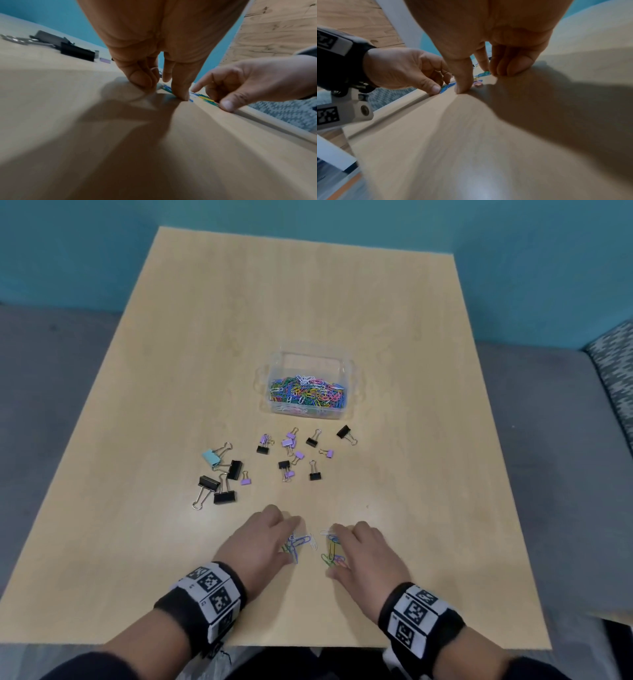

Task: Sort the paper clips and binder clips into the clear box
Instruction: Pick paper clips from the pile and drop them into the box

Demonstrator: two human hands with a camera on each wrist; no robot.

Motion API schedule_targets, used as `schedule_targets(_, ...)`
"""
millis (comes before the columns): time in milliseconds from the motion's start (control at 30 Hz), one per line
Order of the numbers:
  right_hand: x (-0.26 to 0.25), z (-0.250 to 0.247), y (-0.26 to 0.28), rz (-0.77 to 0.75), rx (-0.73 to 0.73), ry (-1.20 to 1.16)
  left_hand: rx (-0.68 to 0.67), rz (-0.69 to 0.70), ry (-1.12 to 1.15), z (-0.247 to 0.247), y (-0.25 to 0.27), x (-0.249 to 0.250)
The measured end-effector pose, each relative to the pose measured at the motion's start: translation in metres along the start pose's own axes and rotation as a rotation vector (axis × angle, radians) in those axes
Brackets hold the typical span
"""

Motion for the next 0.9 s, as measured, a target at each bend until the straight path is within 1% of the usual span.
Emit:
schedule_targets(67,-0.005,-0.006,-0.011,-0.007,0.058,-0.029,0.02,-0.01,0.001,-0.001,-0.006,0.007)
schedule_targets(167,-0.005,-0.01,-0.021,-0.026,0.074,-0.079,0.059,-0.031,0.038,-0.005,-0.012,0.013)
schedule_targets(300,0.014,-0.011,-0.011,0.045,0.075,-0.177,0.099,-0.06,0.132,-0.008,-0.004,0.007)
schedule_targets(400,0.007,-0.005,-0.009,0.016,0.081,-0.085,0.111,-0.053,0.089,-0.002,-0.003,0.008)
schedule_targets(500,-0.004,-0.009,-0.02,-0.023,0.15,-0.017,0.123,-0.009,0.049,0.001,-0.008,0.014)
schedule_targets(567,-0.008,-0.011,-0.027,-0.054,0.167,0.006,0.119,0.012,0.004,0.002,-0.012,0.017)
schedule_targets(633,-0.01,-0.012,-0.031,-0.078,0.159,0.013,0.124,0.022,-0.017,0.003,-0.017,0.019)
schedule_targets(700,-0.01,-0.014,-0.035,-0.072,0.143,0.002,0.138,-0.017,-0.007,0.001,-0.022,0.018)
schedule_targets(900,-0.009,-0.018,-0.047,-0.028,0.033,-0.026,0.058,-0.103,-0.033,0.002,-0.031,0.017)
Point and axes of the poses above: each hand's wrist, its own y-axis away from the middle knuckle, its own z-axis out of the palm, x = y × z, the point moved 9 cm from there along -y, towards the middle knuckle, and after that the axes turned 6 degrees about y, right-handed, at the moved point
